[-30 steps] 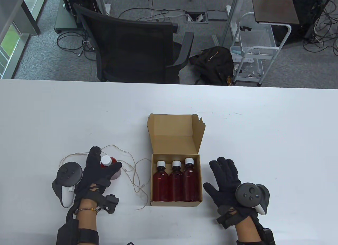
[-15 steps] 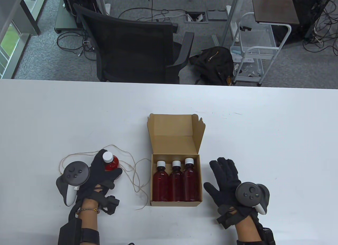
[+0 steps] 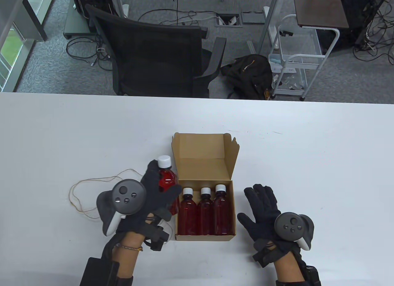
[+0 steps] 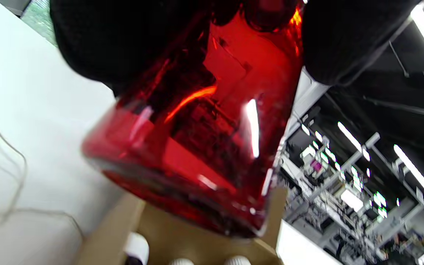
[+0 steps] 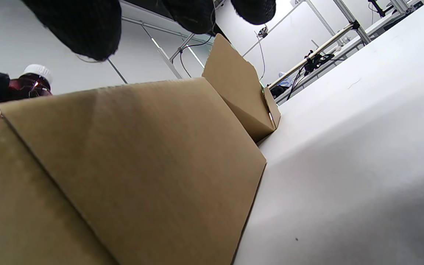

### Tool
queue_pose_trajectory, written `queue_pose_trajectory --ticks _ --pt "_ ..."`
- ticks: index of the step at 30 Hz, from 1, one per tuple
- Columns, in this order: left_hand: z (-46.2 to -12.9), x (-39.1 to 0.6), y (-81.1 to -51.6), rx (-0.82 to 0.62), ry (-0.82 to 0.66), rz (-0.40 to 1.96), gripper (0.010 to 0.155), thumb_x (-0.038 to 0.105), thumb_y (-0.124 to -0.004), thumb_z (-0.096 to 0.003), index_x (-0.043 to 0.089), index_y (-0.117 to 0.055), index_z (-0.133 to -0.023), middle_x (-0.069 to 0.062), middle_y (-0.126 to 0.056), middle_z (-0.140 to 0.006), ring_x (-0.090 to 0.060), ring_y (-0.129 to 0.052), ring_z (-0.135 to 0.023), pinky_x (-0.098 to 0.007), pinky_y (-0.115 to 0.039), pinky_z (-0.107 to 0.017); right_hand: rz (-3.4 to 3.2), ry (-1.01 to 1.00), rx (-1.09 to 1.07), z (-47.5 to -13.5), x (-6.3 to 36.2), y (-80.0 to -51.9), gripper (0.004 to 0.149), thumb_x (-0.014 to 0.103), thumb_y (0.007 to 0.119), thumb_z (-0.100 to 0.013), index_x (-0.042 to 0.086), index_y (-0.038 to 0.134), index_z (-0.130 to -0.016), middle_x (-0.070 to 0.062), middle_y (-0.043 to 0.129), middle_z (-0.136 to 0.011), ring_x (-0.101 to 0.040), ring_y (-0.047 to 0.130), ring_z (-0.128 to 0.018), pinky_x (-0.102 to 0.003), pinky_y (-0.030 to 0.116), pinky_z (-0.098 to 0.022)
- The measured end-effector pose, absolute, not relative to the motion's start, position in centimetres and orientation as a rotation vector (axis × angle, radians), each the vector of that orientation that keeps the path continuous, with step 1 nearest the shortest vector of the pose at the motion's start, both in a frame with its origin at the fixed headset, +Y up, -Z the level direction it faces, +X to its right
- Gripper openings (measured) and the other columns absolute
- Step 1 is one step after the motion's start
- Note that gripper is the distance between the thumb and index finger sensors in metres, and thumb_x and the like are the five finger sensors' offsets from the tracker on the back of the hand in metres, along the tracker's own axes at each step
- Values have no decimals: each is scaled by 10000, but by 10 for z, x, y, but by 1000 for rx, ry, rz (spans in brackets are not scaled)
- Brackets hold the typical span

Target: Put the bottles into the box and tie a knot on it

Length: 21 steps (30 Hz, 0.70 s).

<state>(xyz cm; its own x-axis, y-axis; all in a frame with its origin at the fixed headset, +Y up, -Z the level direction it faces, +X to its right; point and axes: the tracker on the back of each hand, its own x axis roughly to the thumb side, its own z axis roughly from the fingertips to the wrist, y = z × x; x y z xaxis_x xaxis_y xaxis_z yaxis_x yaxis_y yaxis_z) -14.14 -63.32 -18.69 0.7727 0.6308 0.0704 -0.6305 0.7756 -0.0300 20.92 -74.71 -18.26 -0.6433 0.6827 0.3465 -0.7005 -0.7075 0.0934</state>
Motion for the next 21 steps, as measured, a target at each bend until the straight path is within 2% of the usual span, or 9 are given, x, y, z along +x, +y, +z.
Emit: queue_pose_trajectory --ticks 6,11,16,21 --pt "-189 -85 -656 -114 -90 525 1012 636 -880 -489 -27 -485 -1143 -339 -841 -1012 -418 -1110 -560 -394 -947 -343 2312 -52 466 -183 209 -748 793 517 715 -500 121 415 -1118 -286 302 -1133 -564 188 -955 -698 236 -651" --pt "-194 -51 -676 -237 -59 270 991 651 -870 -492 -21 -535 -1138 -342 -866 -995 -393 -1128 -531 -355 -962 -319 2306 -51 460 -184 210 -748 792 516 715 -501 121 415 -1118 -286 301 -1133 -565 186 -955 -698 237 -651" --pt "-200 -39 -689 -300 -4 163 995 655 -858 -502 -37 -530 -1137 -353 -868 -981 -385 -1125 -543 -331 -968 -330 2302 -38 459 -184 210 -748 793 516 715 -500 121 414 -1119 -287 298 -1133 -565 184 -955 -698 238 -651" --pt "-201 -38 -691 -312 3 158 976 623 -867 -507 -56 -535 -1126 -378 -863 -971 -399 -1116 -575 -326 -972 -345 2302 -26 461 -185 210 -749 793 516 714 -502 122 411 -1119 -289 295 -1133 -566 184 -954 -698 239 -651"
